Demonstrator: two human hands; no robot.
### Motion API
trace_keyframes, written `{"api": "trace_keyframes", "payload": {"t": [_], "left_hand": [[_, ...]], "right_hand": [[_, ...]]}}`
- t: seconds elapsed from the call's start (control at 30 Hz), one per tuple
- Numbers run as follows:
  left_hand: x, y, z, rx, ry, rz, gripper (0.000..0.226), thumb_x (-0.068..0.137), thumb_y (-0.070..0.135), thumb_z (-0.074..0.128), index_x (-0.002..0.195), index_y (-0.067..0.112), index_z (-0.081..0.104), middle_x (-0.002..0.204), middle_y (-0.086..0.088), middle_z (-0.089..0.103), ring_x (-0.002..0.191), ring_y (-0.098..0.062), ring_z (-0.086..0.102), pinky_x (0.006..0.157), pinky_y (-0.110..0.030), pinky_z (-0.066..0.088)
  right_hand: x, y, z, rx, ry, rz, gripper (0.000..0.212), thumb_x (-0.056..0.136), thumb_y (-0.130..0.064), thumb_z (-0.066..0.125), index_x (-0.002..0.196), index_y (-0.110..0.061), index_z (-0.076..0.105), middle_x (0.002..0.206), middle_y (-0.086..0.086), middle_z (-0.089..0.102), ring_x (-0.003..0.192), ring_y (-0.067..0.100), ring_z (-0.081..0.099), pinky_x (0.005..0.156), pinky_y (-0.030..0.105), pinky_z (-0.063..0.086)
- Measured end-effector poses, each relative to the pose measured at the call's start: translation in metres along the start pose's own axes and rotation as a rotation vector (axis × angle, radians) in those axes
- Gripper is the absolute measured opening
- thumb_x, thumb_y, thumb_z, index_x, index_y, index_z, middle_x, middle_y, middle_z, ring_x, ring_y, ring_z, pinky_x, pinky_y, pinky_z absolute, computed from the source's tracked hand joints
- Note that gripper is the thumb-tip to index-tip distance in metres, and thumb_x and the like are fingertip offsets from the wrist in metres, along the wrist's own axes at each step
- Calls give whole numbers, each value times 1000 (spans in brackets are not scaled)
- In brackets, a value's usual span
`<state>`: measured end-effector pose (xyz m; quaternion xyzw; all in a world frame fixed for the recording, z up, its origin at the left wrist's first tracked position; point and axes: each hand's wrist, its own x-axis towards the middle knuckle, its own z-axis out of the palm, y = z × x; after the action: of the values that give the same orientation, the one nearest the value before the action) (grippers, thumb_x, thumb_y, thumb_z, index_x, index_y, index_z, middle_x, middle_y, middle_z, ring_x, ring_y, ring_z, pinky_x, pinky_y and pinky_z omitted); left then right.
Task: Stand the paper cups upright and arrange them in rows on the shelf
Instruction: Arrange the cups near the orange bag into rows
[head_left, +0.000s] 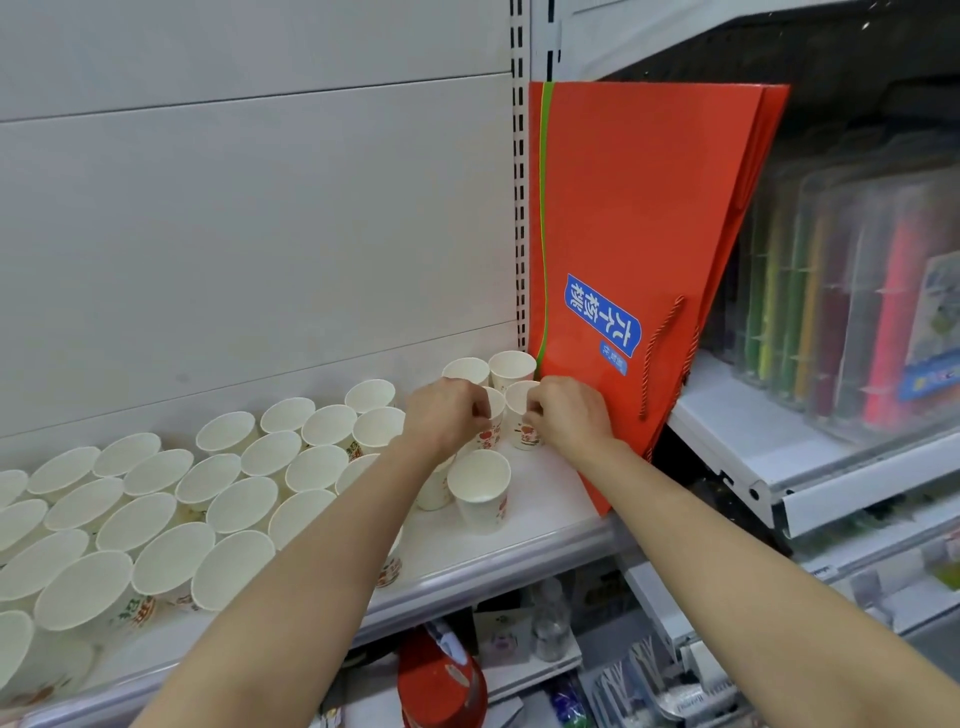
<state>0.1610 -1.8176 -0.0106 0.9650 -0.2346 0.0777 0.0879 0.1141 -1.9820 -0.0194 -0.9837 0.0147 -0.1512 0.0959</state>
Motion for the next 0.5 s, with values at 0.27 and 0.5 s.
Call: {"api": "trace_keyframes", "payload": {"t": [0.27,0.5], "left_hand": [[-1,-1,1,-30,14,-27,6,82,27,68,86,30,72,87,8,71,83,-17,64,55,-24,31],[-4,-4,2,-54,14,-26,7,83,28,70,89,29,72,91,8,72,90,-18,64,62,-25,38]], "right_hand": [[4,4,-3,-206,-18,-66,15,87,-9,56,99,-11,64,105,6,63,99,26,55,65,31,37],[4,4,-7,-290,-24,-132,20,84,-2,52,99,-8,64,107,9,63,103,29,49,77,34,34]]}}
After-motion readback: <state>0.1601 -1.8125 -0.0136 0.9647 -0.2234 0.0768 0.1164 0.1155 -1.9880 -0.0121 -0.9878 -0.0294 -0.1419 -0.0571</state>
